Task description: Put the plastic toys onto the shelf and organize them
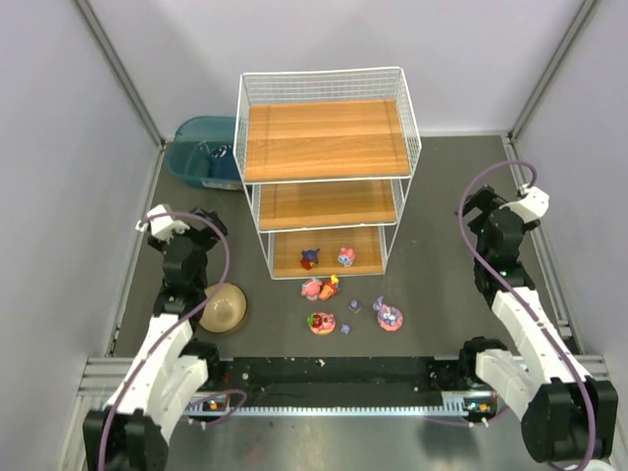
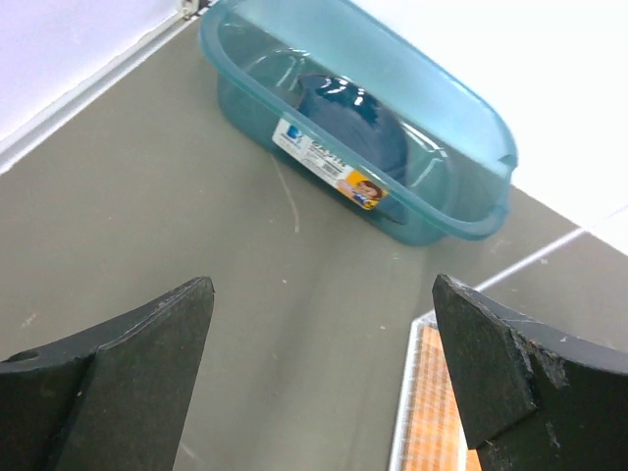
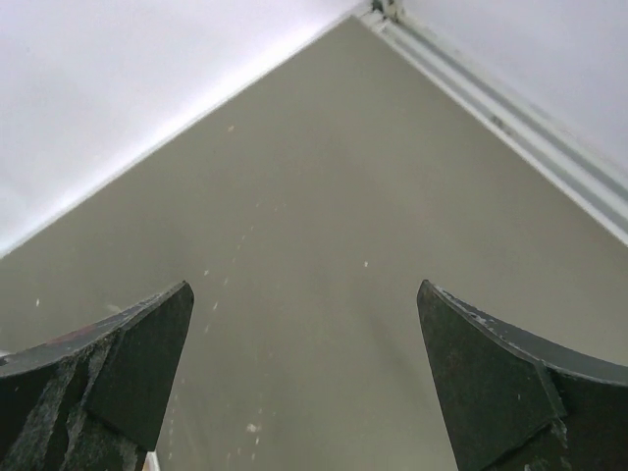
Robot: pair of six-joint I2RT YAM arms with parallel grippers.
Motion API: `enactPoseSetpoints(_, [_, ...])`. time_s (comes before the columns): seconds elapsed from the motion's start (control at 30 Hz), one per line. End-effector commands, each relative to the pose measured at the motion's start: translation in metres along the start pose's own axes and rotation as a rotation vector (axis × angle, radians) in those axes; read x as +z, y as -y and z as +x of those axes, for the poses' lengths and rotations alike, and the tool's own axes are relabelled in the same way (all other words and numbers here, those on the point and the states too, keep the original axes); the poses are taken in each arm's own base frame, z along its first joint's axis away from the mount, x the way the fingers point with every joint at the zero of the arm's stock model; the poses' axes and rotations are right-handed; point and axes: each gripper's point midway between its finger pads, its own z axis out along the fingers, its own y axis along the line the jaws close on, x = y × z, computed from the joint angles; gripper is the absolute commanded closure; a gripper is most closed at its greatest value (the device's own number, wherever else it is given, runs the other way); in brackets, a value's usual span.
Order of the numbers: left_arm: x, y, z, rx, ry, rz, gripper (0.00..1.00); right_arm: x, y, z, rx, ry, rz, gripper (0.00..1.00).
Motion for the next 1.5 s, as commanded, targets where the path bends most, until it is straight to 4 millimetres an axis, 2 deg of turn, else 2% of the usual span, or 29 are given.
enactPoseSetpoints(0.0, [-0.024,0.006,0.006,-0.080,-0.048,0.056,0.01,-0.022,-0.001,0.023,0.012,-0.174,-0.015,0.01])
enactPoseSetpoints(0.07, [-0.033,0.010,0.014,-0.072,-0.093,0.091,0.01,-0.035,-0.008,0.032,0.079,-0.204,-0.072,0.01])
enactPoseSetpoints(0.1, [-0.039,0.018,0.019,-0.069,-0.124,0.144,0.01,-0.042,-0.016,0.040,0.077,-0.224,-0.115,0.01])
enactPoseSetpoints(0.2, [-0.058,0.024,0.027,-0.100,-0.147,0.211,0.01,-0.061,-0.017,0.056,0.032,-0.258,-0.112,0.01])
enactPoseSetpoints(0.37, [-0.082,0.029,0.033,-0.139,-0.171,0.288,0.01,-0.094,-0.030,0.098,0.048,-0.405,-0.179,0.01])
enactPoseSetpoints(0.43, [-0.089,0.032,0.045,-0.128,-0.226,0.321,0.01,-0.109,-0.034,0.113,0.035,-0.455,-0.213,0.02])
enactPoseSetpoints(0.63, [-0.108,0.036,0.069,-0.144,-0.374,0.363,0.02,-0.135,-0.033,0.142,0.033,-0.593,-0.241,0.04])
enactPoseSetpoints(0.8, [-0.125,0.046,0.089,-0.171,-0.520,0.423,0.12,-0.152,-0.044,0.152,0.049,-0.678,-0.334,0.06])
enactPoseSetpoints(0.83, [-0.128,0.048,0.090,-0.176,-0.534,0.436,0.16,-0.159,-0.051,0.154,0.052,-0.710,-0.387,0.06])
enactPoseSetpoints(0.93, [-0.133,0.053,0.093,-0.172,-0.558,0.476,0.19,-0.170,-0.065,0.153,0.049,-0.727,-0.502,0.07])
enactPoseSetpoints(1.07, [-0.136,0.063,0.094,-0.128,-0.567,0.561,0.24,-0.177,-0.081,0.149,0.061,-0.723,-0.613,0.11])
enactPoseSetpoints(1.2, [-0.141,0.075,0.092,-0.125,-0.600,0.630,0.32,-0.185,-0.096,0.150,0.097,-0.757,-0.688,0.22])
enactPoseSetpoints(1.47, [-0.143,0.079,0.096,-0.106,-0.611,0.671,0.37,-0.184,-0.108,0.163,0.149,-0.796,-0.718,0.35])
